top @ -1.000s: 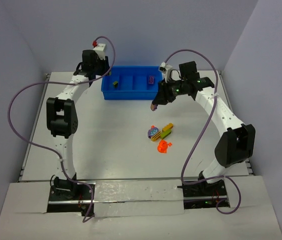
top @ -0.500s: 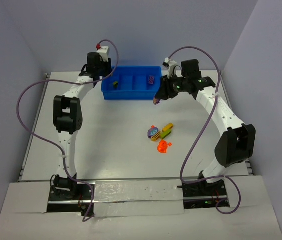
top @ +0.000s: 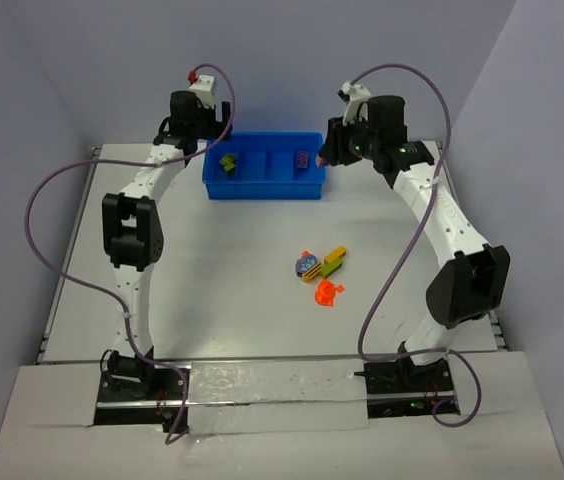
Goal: Sort the legos into containers by color
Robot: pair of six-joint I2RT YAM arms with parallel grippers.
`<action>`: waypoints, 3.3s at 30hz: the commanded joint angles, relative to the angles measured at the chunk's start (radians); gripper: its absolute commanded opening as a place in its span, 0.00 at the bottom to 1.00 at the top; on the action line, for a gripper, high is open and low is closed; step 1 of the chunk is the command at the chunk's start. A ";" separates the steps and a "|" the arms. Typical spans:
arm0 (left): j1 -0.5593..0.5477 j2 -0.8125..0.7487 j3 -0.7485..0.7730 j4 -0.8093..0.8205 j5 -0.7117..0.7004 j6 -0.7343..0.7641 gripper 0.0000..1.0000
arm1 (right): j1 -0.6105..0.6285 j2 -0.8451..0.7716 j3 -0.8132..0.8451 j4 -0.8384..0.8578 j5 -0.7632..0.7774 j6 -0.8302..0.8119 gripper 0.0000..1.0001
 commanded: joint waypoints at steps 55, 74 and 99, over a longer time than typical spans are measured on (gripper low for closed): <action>0.053 -0.776 -0.656 -0.057 0.289 -0.159 0.99 | 0.095 0.549 0.430 0.406 0.360 0.046 0.90; 0.021 -0.856 -0.857 -0.036 0.554 -0.088 0.96 | 0.057 -0.172 -0.328 0.005 0.031 -0.171 0.95; 0.023 -0.906 -0.846 -0.110 0.432 -0.066 0.99 | 0.365 0.131 -0.233 -0.364 0.181 -0.064 1.00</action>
